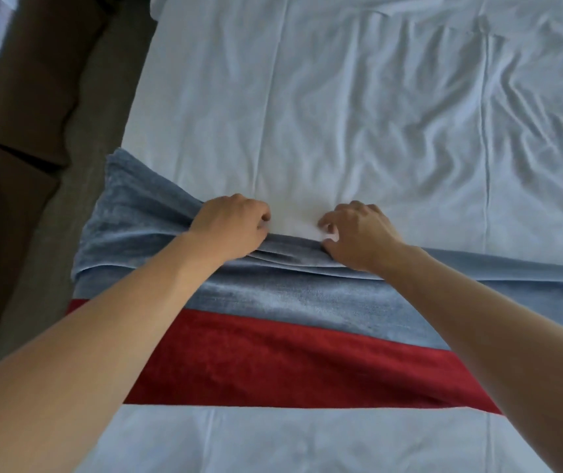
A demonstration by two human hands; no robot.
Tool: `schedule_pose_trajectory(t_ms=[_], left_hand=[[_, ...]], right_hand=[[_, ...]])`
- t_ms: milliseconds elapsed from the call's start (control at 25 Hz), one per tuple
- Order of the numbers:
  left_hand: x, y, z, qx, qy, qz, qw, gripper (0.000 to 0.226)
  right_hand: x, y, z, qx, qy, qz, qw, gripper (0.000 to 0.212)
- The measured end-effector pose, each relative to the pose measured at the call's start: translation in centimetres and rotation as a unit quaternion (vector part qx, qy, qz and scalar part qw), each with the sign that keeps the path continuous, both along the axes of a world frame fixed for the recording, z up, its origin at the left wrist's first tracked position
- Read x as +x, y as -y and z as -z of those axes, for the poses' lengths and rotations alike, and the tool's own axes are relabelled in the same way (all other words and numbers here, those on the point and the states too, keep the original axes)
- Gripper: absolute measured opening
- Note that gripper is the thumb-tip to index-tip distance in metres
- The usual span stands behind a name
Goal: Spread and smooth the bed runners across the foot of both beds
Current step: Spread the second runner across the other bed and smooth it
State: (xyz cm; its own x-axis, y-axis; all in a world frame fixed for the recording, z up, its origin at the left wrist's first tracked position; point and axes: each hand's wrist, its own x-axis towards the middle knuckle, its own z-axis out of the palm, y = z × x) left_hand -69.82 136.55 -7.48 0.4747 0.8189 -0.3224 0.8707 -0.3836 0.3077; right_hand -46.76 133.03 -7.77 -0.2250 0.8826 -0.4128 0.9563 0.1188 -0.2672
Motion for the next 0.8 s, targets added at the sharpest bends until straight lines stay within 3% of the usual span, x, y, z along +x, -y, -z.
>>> schedule_pose_trajectory(t_ms=[80, 200, 280, 360, 440, 640, 800], left_hand=[[1.3, -1.0, 0.1, -0.041, -0.087, 0.063, 0.993, 0.018], [2.4, -1.6, 0.2, -0.117, -0.171, 0.143, 0.968, 0.007], [2.9, -1.8, 0.1, -0.190, -0.190, 0.129, 0.955, 0.013], [3.3, -2.4, 0.1, -0.240, -0.197, 0.090, 0.946, 0.026], [3.8, -2.8, 0.0, -0.236, -0.201, 0.079, 0.947, 0.030], [4.8, -3.4, -0.5, -0.265, -0.187, 0.068, 0.944, 0.014], [4.1, -4.4, -1.2, -0.292, -0.069, -0.024, 0.954, 0.011]], right_hand=[[0.1, 0.0, -0.2, -0.021, 0.004, -0.030, 0.999, 0.035], [0.1, 0.1, -0.3, -0.073, 0.003, -0.045, 0.996, 0.019], [-0.1, 0.1, -0.2, -0.095, -0.002, -0.046, 0.994, 0.016], [-0.1, -0.3, 0.0, -0.107, -0.005, -0.042, 0.993, 0.025], [0.1, -0.7, 0.2, -0.112, -0.001, -0.030, 0.993, 0.033], [0.3, -1.2, 0.4, -0.110, -0.008, -0.022, 0.994, 0.028], [0.6, -2.0, -0.1, -0.144, -0.031, 0.011, 0.989, 0.026]])
